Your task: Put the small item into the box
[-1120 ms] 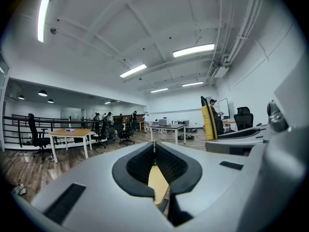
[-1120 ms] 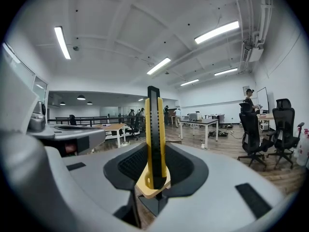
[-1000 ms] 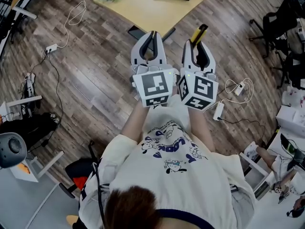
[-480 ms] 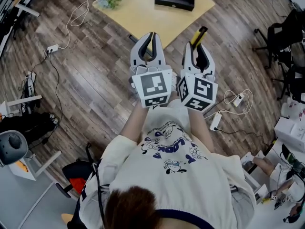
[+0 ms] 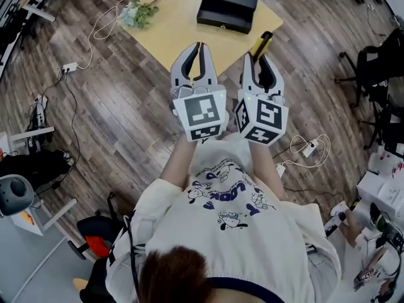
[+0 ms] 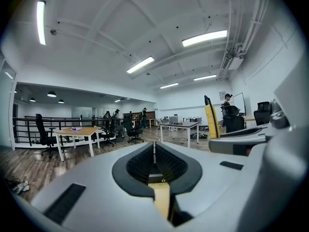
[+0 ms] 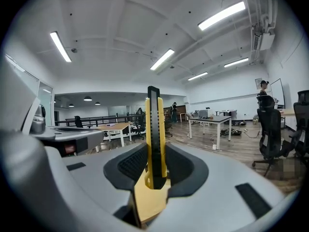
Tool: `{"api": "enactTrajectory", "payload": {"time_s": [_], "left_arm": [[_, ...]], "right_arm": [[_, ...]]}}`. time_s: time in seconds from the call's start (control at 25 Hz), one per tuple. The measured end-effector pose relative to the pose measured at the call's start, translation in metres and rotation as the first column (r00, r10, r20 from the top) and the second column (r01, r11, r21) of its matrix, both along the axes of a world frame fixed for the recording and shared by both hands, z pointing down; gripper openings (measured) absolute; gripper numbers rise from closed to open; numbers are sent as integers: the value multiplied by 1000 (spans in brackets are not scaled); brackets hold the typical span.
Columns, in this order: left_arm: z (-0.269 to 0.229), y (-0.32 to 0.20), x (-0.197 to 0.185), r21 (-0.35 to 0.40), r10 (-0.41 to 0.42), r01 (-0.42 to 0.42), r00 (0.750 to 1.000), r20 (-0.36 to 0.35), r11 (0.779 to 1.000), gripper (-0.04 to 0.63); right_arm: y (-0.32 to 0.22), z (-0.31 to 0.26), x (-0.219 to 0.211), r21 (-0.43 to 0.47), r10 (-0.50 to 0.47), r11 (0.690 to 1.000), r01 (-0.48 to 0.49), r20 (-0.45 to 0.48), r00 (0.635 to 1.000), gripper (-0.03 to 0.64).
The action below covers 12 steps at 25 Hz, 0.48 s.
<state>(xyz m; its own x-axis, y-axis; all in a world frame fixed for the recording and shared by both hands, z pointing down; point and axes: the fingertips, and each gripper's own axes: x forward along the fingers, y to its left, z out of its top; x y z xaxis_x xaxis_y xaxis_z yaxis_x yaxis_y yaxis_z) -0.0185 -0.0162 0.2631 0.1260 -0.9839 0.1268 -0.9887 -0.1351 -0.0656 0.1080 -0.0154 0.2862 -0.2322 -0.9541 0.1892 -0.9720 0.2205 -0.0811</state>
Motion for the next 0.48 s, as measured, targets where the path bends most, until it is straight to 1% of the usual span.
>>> {"api": "enactTrajectory", "payload": {"time_s": [0.28,0.48], "left_arm": [[-1,-49,27,8,-39,39,999,1,999,23],[5,-71,40,-9,-69,69,998,2,998,23]], "right_arm": [[-55,-2,24,13,-49,999,49,2,999,130],[-80,5,36,-3,-86,996,86,2,996,130]]}}
